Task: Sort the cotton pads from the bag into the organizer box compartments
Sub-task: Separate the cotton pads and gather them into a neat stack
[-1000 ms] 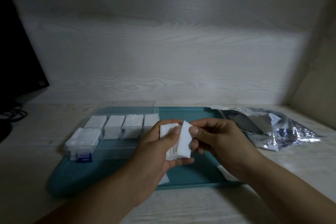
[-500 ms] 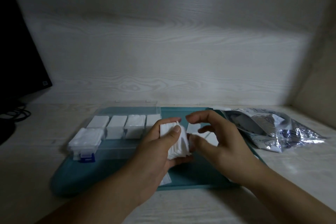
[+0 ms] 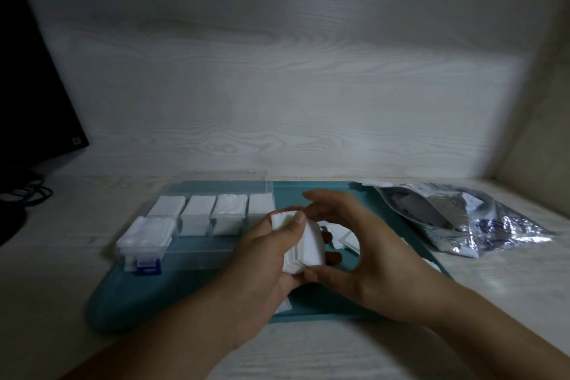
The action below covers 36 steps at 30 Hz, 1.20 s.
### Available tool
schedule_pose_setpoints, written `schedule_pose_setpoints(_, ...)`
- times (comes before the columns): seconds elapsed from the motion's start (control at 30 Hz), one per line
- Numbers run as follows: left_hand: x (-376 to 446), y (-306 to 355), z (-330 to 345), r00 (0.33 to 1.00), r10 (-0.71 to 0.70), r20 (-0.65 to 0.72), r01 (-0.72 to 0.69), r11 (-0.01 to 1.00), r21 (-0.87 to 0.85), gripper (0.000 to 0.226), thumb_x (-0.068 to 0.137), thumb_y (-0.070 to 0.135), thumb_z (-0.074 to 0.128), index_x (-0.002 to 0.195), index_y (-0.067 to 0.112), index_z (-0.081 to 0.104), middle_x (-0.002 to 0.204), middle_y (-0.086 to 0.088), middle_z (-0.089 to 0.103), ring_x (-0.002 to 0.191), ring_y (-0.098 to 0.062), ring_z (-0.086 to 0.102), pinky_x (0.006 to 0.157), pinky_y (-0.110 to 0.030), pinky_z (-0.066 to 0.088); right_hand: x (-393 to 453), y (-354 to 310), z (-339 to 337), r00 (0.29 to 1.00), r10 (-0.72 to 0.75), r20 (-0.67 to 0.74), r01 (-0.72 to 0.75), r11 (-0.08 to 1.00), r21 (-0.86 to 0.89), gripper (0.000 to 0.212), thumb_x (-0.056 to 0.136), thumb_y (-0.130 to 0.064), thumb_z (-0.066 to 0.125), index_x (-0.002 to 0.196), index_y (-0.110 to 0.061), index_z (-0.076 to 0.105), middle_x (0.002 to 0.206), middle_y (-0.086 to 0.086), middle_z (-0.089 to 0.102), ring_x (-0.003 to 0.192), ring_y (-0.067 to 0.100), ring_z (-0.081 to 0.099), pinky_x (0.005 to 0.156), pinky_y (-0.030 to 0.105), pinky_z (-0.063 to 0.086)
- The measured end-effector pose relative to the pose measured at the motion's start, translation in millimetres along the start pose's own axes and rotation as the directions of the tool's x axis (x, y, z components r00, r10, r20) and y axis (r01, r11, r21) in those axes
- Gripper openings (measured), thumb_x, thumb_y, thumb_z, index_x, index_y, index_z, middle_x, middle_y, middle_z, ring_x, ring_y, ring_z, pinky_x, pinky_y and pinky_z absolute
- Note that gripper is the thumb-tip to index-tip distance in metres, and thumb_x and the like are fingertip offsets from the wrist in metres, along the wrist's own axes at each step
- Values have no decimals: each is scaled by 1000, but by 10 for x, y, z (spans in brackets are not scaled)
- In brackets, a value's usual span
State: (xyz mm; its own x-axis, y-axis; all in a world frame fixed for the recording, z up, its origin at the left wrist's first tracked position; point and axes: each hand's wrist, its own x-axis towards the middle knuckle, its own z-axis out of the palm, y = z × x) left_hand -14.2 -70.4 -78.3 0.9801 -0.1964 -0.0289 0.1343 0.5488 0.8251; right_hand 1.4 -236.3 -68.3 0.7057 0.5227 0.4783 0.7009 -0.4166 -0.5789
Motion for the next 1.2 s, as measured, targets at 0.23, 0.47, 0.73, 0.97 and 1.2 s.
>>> schedule_pose_setpoints(0.23, -29, 35, 6, 999, 30, 19, -31, 998, 55, 31, 92, 17, 53, 121, 17, 65, 111, -19, 71, 91, -34, 71, 72, -46, 61, 18, -4, -52, 1000, 23, 15, -24, 998, 55, 88, 76, -27, 83, 147, -31, 33, 129, -17, 56, 127, 2, 50, 105, 19, 38)
schedule_pose_setpoints(0.47, -32, 59, 2, 996, 51, -68, -47, 996, 70, 22, 100, 15, 49, 101, 17, 71, 107, -27, 68, 82, -37, 72, 63, -46, 60, 133, 443, -343, 893, 328, -306, -424, 843, -332, 27, 88, -30, 67, 113, -20, 67, 108, 1, 66, 92, 10, 61, 83, 27, 49)
schedule_pose_setpoints(0.73, -20, 63, 15, 992, 86, -90, -78, 993, 86, 19, 98, 15, 51, 107, 14, 67, 99, -23, 71, 79, -36, 72, 67, -47, 61, 113, 550, -219, 812, 564, -151, -531, 606, -592, 34, 77, -47, 72, 99, -21, 69, 101, 7, 62, 96, 25, 59, 71, 27, 41)
schedule_pose_setpoints(0.97, -23, 49, 16, 991, 102, -88, -92, 990, 106, 19, 98, 14, 51, 108, 14, 67, 101, -25, 71, 77, -36, 72, 67, -47, 61, 106, 530, -243, 838, 508, -201, -522, 635, -569, 36, 77, -38, 75, 109, -22, 68, 101, 1, 65, 86, 18, 58, 69, 24, 38)
schedule_pose_setpoints(1.2, -20, 45, -3, 991, 97, -91, -86, 988, 125, 20, 99, 14, 50, 106, 13, 68, 104, -26, 70, 78, -36, 73, 68, -47, 61, 139, 442, -361, 882, 341, -326, -457, 788, -412, 6, 85, -21, 72, 88, -25, 75, 73, -11, 63, 64, -2, 53, 56, 11, 37)
